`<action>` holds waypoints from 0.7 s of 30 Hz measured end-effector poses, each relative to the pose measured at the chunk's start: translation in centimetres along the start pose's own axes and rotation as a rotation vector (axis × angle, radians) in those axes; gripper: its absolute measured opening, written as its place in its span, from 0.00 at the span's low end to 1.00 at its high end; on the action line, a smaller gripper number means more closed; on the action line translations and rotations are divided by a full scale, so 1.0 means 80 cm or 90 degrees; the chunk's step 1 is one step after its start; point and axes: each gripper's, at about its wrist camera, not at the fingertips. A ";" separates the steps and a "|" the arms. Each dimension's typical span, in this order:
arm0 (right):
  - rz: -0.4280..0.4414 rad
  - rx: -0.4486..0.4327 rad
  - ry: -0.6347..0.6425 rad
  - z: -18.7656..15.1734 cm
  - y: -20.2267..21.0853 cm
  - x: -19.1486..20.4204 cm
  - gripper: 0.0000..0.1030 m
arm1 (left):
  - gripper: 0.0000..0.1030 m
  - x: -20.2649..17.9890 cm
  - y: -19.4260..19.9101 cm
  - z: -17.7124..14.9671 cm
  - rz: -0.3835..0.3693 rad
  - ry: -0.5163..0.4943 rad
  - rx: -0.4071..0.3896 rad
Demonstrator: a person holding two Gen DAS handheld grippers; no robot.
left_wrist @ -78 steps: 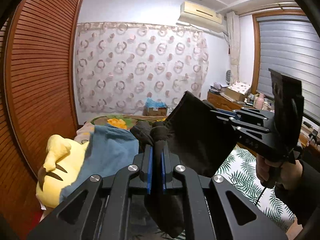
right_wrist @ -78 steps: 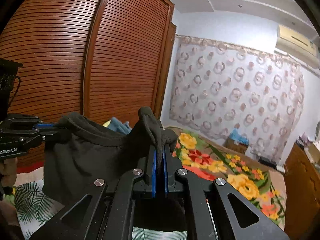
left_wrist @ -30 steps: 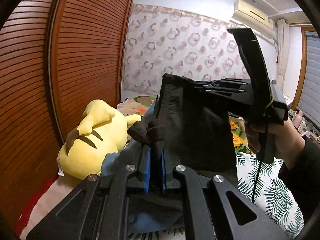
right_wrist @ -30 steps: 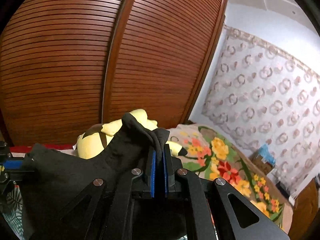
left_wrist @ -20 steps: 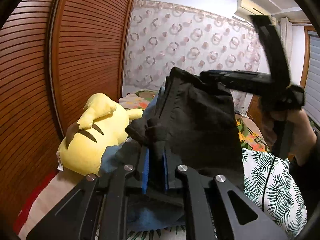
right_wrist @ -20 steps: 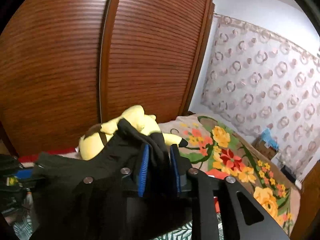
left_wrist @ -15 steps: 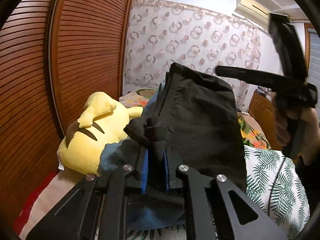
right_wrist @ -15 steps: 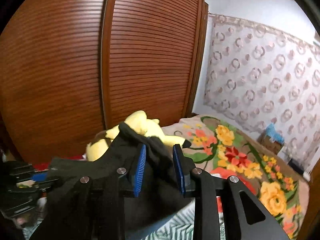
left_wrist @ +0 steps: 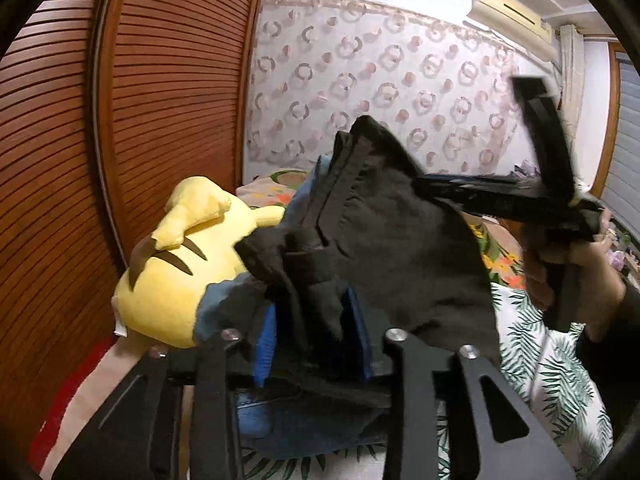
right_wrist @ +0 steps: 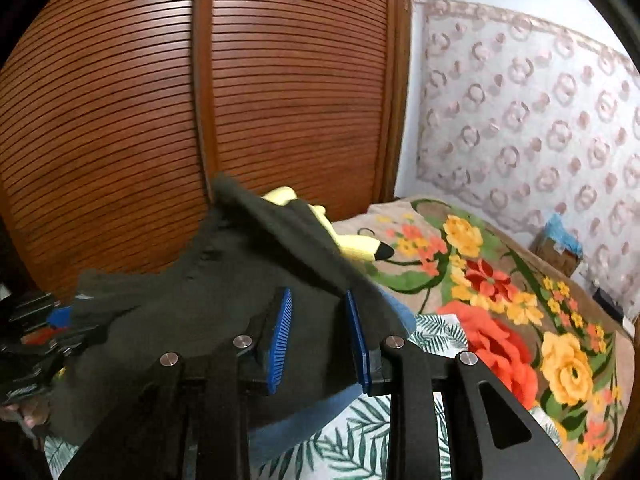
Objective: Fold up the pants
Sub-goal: 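Lower the held black pants onto the folded blue jeans stack with both tools, then open both tools to release the pants and pull them back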
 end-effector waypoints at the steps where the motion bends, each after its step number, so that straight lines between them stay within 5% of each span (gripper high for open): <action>1: 0.004 0.003 -0.006 0.000 -0.005 -0.001 0.28 | 0.41 -0.001 0.000 0.001 -0.004 -0.001 0.002; 7: -0.015 -0.010 -0.012 -0.001 -0.013 0.009 0.28 | 0.52 -0.003 -0.004 0.005 -0.008 -0.008 0.018; 11: -0.019 -0.016 -0.024 -0.009 -0.005 0.015 0.32 | 0.78 -0.005 0.000 0.004 -0.029 -0.004 0.025; 21: -0.025 -0.034 -0.034 -0.021 0.043 0.054 0.51 | 0.81 -0.015 0.025 0.002 -0.022 -0.037 0.020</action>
Point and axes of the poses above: each gripper's, at about its wrist camera, not at the fingertips, and y roughly against the way its jaws point, x to its left, z to its top, and after that the axes turned 14 degrees about y, right-handed
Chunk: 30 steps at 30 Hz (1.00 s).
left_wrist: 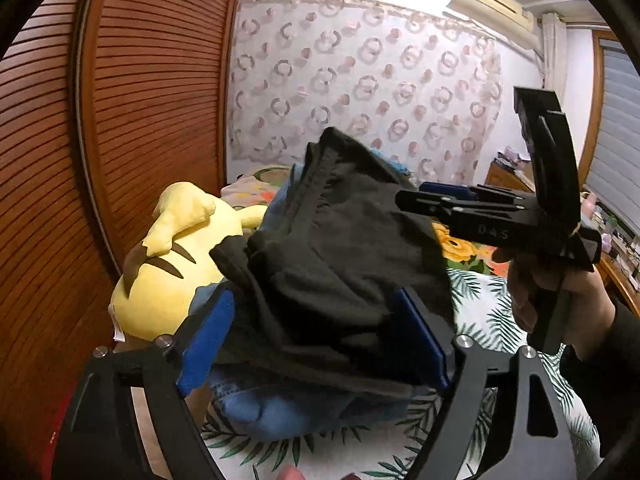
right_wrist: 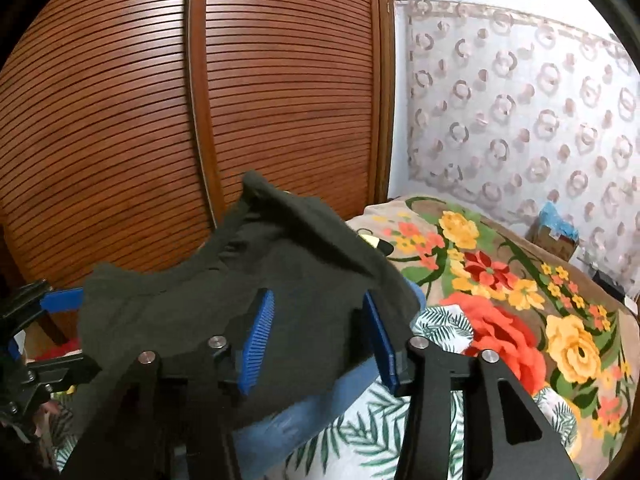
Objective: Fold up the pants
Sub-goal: 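Open both tools to release the pants and pull them back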
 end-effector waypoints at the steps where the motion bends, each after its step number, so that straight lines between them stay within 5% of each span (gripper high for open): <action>1: 0.000 -0.001 -0.002 -0.002 0.005 0.003 0.53 | 0.81 -0.002 0.005 -0.001 0.001 -0.004 -0.003; 8: -0.024 -0.008 -0.031 -0.007 0.053 0.024 0.66 | 0.81 -0.016 0.039 -0.008 -0.006 -0.032 -0.014; 30: -0.156 -0.001 -0.099 -0.065 0.206 0.123 0.73 | 0.81 -0.071 0.106 -0.046 -0.066 -0.081 -0.026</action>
Point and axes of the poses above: each gripper's, at about its wrist camera, not at the fingertips, and y roughly against the way its jaws point, x to its left, z to its top, and after that the axes turned 14 degrees about y, right-handed
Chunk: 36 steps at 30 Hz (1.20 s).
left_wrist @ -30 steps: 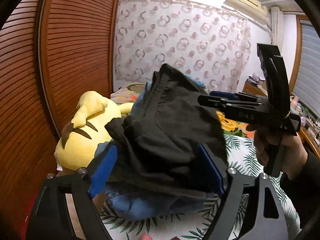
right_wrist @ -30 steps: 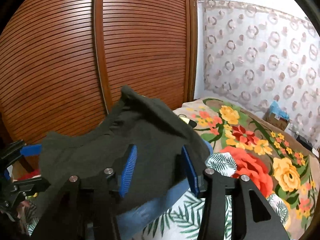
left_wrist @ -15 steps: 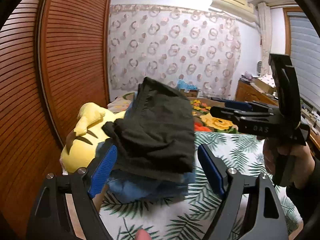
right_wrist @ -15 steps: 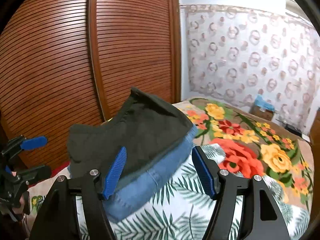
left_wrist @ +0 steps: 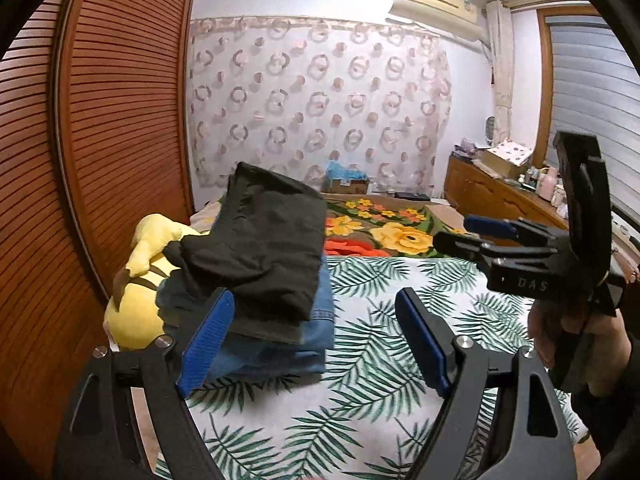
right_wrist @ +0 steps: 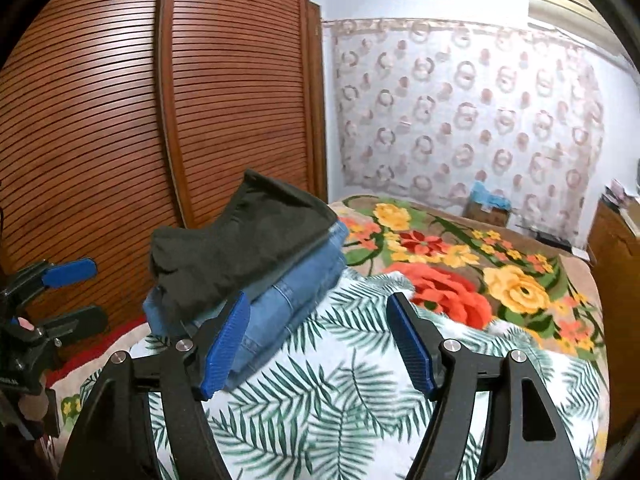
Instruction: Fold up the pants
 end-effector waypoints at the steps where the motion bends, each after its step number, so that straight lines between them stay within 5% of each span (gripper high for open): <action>1: -0.009 0.002 -0.003 -0.004 0.007 0.002 0.74 | 0.81 -0.002 0.001 0.000 -0.002 -0.002 -0.001; 36: -0.184 0.017 -0.099 -0.052 0.185 0.122 0.74 | 0.81 -0.087 0.063 -0.061 -0.061 -0.047 0.022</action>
Point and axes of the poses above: each gripper's, at about its wrist camera, not at the fingertips, and y roughly against the way its jaws point, x to its left, z to its top, and after that the axes turned 14 degrees about y, right-handed
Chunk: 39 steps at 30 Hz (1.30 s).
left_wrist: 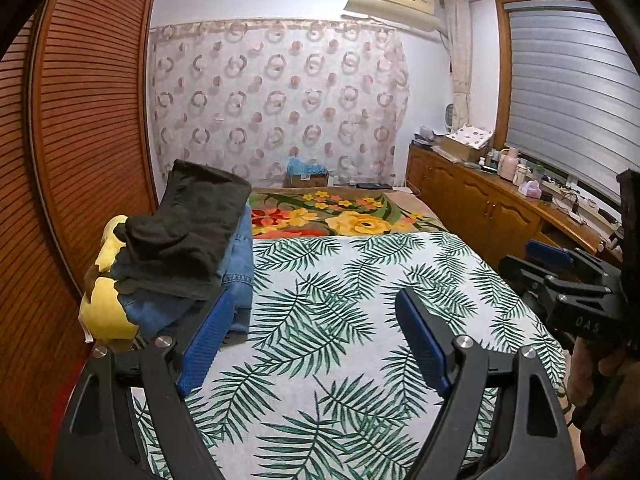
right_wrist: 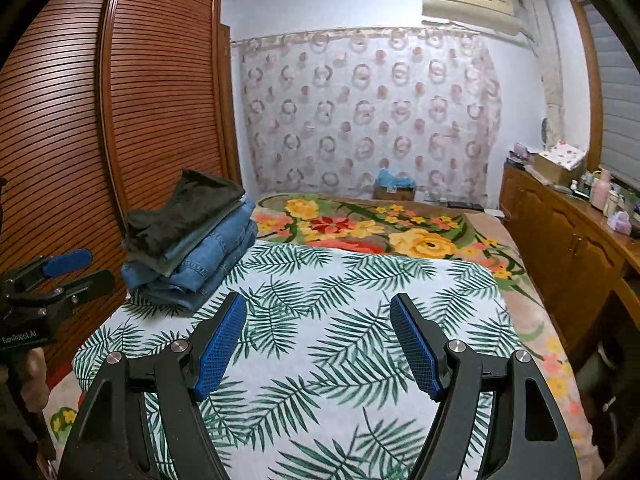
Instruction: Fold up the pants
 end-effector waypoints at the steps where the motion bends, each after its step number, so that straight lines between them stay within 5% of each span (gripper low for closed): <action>1: -0.002 -0.001 -0.001 -0.002 0.003 0.002 0.74 | 0.81 -0.003 0.002 0.000 -0.001 -0.003 -0.001; 19: -0.052 -0.049 -0.019 -0.007 0.068 0.023 0.74 | 0.81 -0.044 0.043 0.023 -0.038 -0.019 -0.037; 39: -0.075 -0.081 -0.017 -0.026 0.081 0.035 0.74 | 0.81 -0.044 0.066 0.033 -0.039 -0.027 -0.064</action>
Point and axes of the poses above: each gripper's, at about its wrist camera, not at the fingertips, and y roughly against the way its jaws point, x to its left, z to its top, and after that the axes turned 14 degrees about y, right-handed
